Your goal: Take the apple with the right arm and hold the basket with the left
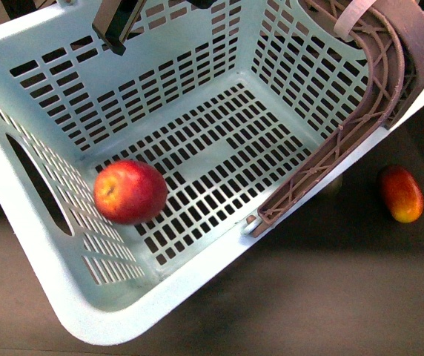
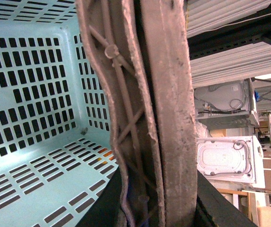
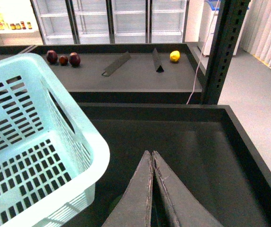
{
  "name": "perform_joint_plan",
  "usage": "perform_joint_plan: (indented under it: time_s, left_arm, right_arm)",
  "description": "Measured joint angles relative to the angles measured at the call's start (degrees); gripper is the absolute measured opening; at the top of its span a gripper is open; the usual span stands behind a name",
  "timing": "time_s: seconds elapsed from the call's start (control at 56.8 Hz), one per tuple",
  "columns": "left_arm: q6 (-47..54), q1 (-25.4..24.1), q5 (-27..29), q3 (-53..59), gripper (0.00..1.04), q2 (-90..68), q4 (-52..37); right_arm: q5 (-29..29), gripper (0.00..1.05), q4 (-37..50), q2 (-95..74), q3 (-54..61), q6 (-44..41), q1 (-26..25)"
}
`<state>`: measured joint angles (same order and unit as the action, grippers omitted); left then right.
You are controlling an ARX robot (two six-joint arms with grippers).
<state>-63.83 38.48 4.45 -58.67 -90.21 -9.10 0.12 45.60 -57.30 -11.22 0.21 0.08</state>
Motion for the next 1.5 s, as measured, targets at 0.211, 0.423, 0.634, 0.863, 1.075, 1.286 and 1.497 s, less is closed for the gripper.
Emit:
perform_joint_plan:
  time_s: [0.211,0.423,0.634,0.863,1.075,1.286,1.497]
  left_arm:
    - [-0.4,0.0,-0.4,0.0,0.18,0.0,0.0]
    - [0.1,0.0,-0.2,0.0,0.18,0.0,0.0]
    - [0.1,0.0,-0.2,0.0,0.18,0.0,0.0]
    - [0.1,0.0,-0.2,0.0,0.18,0.0,0.0]
    - [0.1,0.0,-0.2,0.0,0.18,0.0,0.0]
    - [0.1,0.0,-0.2,0.0,0.18,0.0,0.0]
    - [0.1,0.0,-0.2,0.0,0.18,0.0,0.0]
  right_arm:
    - [0.0,0.02,-2.5,6.1,3.8,0.0,0.0]
    - [0.0,0.02,-7.3,14.1,7.0,0.0,0.0]
    - [-0.1,0.02,-9.9,20.3,10.1,0.0,0.0]
    - [-0.1,0.02,-17.3,28.6,10.2,0.0,0.0]
    - [-0.1,0.02,-23.3,34.9,10.2,0.0,0.0]
    - [-0.1,0.02,-28.2,39.9,10.2,0.0,0.0]
    - [-0.1,0.02,-32.2,44.0,10.2,0.0,0.0]
